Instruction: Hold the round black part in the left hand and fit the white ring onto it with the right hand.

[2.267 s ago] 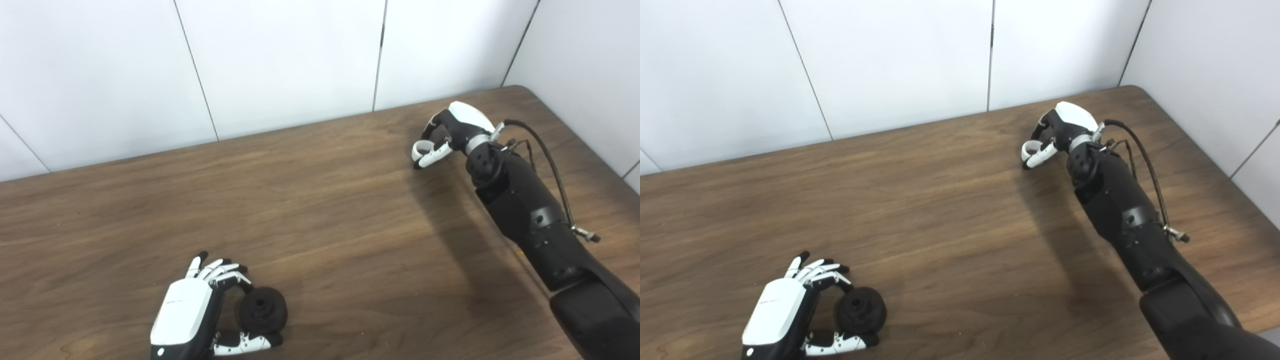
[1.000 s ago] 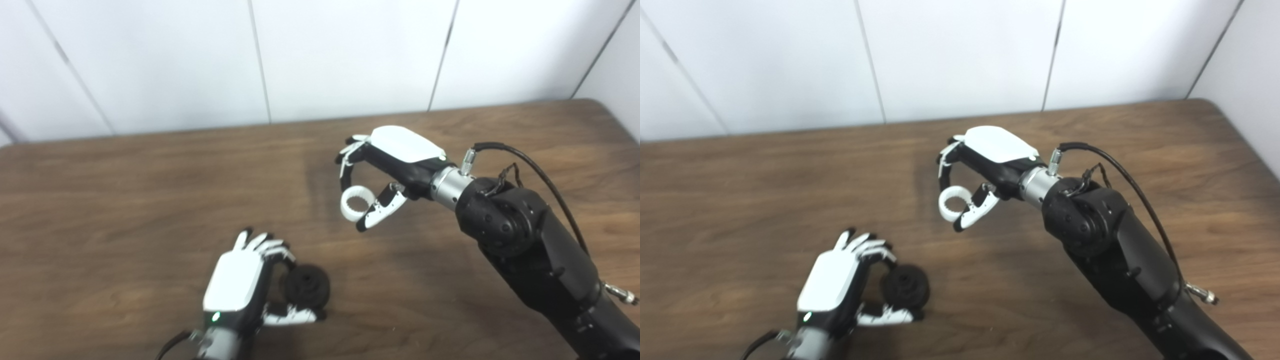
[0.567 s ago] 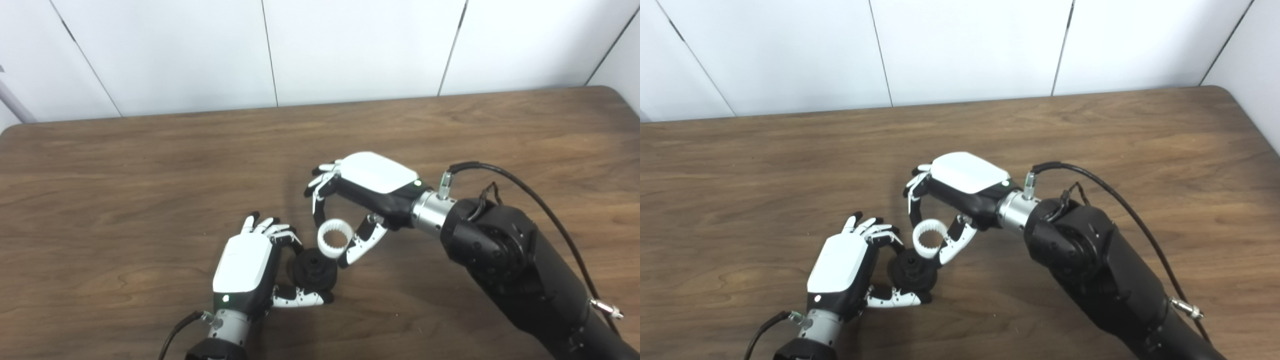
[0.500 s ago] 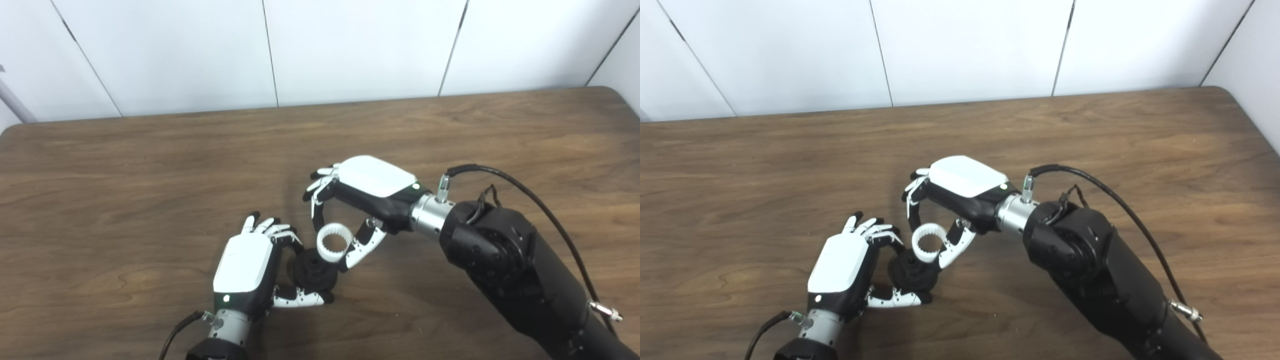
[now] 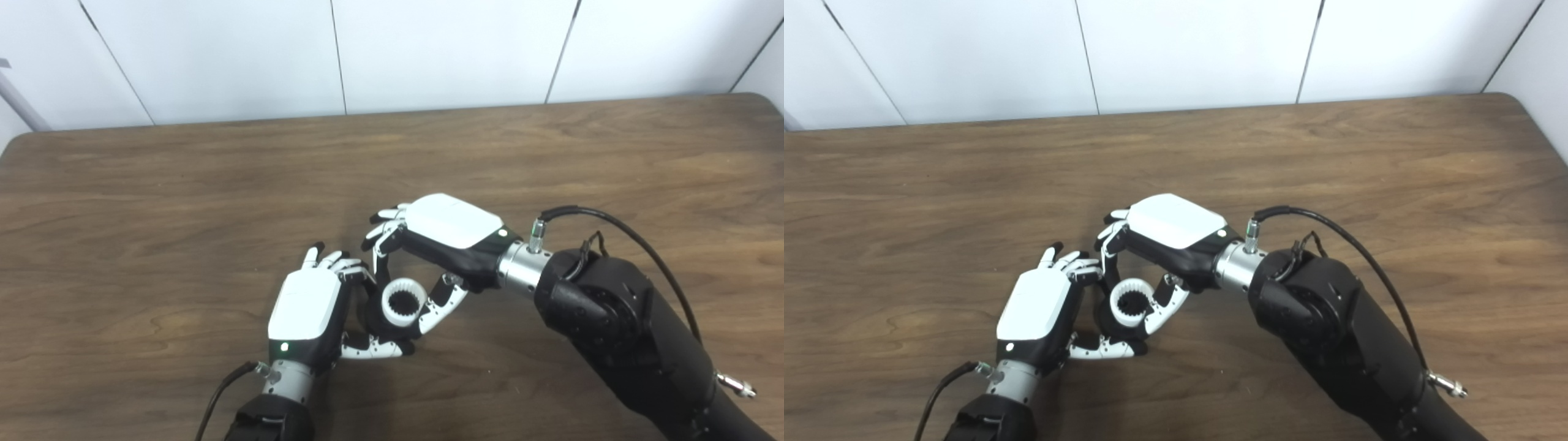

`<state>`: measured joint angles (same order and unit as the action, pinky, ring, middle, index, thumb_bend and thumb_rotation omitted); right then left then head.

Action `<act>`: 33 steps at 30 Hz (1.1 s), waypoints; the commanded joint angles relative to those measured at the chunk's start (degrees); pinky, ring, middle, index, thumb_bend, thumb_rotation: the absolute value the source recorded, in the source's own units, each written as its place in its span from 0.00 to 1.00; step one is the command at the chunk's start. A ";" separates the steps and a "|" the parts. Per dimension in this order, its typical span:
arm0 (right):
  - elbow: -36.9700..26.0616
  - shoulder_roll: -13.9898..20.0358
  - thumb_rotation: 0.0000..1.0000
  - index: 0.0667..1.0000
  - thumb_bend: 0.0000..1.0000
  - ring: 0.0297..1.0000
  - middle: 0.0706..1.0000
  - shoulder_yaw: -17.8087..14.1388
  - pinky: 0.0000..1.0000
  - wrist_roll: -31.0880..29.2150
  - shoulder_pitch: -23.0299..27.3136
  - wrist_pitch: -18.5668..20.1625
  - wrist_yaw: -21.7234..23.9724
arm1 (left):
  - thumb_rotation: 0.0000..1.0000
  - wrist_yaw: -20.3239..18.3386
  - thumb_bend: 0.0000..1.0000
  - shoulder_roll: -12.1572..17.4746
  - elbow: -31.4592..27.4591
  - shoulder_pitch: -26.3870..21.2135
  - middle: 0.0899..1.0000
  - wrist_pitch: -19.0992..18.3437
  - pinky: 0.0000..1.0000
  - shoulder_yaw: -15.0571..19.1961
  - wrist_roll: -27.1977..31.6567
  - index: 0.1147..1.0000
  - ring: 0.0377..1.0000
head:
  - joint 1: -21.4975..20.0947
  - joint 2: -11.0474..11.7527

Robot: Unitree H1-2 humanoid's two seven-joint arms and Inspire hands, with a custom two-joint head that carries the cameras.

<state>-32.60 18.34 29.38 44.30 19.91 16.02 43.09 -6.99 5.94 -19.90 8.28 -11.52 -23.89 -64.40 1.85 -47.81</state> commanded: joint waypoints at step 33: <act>4.54 -4.04 0.14 0.45 0.52 0.94 0.80 -1.60 0.91 1.95 1.61 -3.30 -1.74 | 0.05 -1.69 0.52 -0.08 2.01 0.47 0.75 -0.02 1.00 -1.48 -0.67 0.42 0.87 | -0.27 -0.31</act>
<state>-27.63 14.87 28.64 46.34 19.35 13.89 42.45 -6.80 5.79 -19.63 8.04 -11.51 -24.28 -64.57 1.49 -48.08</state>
